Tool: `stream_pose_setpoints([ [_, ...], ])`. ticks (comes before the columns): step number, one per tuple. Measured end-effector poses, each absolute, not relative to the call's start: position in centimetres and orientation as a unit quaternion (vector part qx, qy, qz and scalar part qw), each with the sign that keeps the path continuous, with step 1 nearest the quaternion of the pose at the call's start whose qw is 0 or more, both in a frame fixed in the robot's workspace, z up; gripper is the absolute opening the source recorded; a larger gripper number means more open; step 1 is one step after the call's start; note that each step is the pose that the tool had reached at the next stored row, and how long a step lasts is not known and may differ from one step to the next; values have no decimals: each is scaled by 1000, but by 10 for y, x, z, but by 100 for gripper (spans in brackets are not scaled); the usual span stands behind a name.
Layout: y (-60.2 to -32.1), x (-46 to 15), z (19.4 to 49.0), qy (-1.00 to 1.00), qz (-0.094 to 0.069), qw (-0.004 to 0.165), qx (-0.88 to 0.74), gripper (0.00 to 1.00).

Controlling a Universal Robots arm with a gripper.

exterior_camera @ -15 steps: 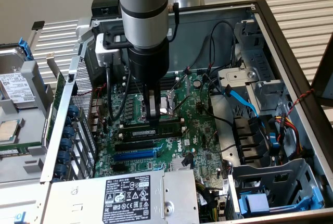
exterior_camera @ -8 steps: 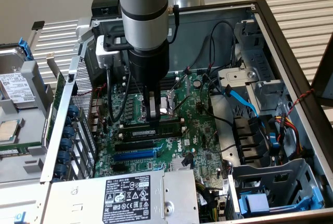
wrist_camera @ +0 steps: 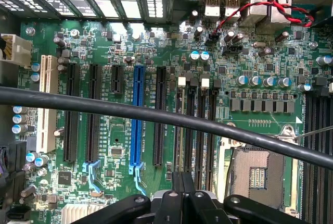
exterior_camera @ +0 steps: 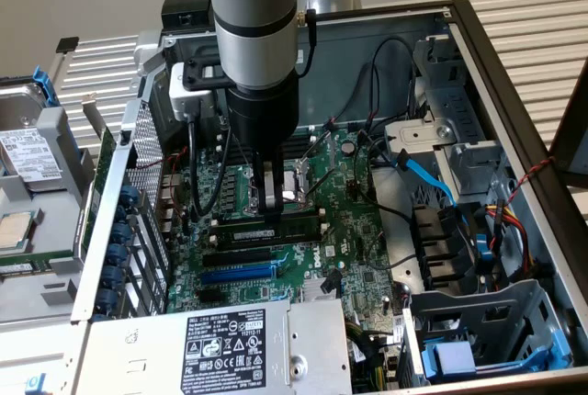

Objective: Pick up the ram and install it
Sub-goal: 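Press down the ram until it locks into place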

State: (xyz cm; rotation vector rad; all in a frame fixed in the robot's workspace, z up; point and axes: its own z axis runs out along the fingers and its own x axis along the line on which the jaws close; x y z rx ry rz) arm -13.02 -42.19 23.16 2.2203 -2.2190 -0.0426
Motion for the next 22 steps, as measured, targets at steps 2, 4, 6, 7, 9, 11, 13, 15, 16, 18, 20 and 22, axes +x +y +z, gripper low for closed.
stream_pose_setpoints([
  [2,-422,-130,232,-707,-14,1,707,11],
  [4,-422,-130,232,-707,-14,1,707,11],
  [6,-423,-130,232,-707,-14,1,707,11],
  [7,-423,-130,232,-707,-14,1,707,11],
  [9,-423,-130,232,-707,-14,1,707,11],
  [11,-423,-131,232,-707,-14,1,707,11],
  [13,-423,-131,232,-707,-14,1,707,11],
  [15,-423,-131,231,-707,-14,1,707,11],
  [16,-423,-132,231,-707,-14,1,707,11],
  [18,-423,-132,231,-707,-14,0,707,11],
  [20,-423,-132,230,-707,-14,0,707,11],
  [22,-423,-132,229,-707,-13,-1,707,11],
])
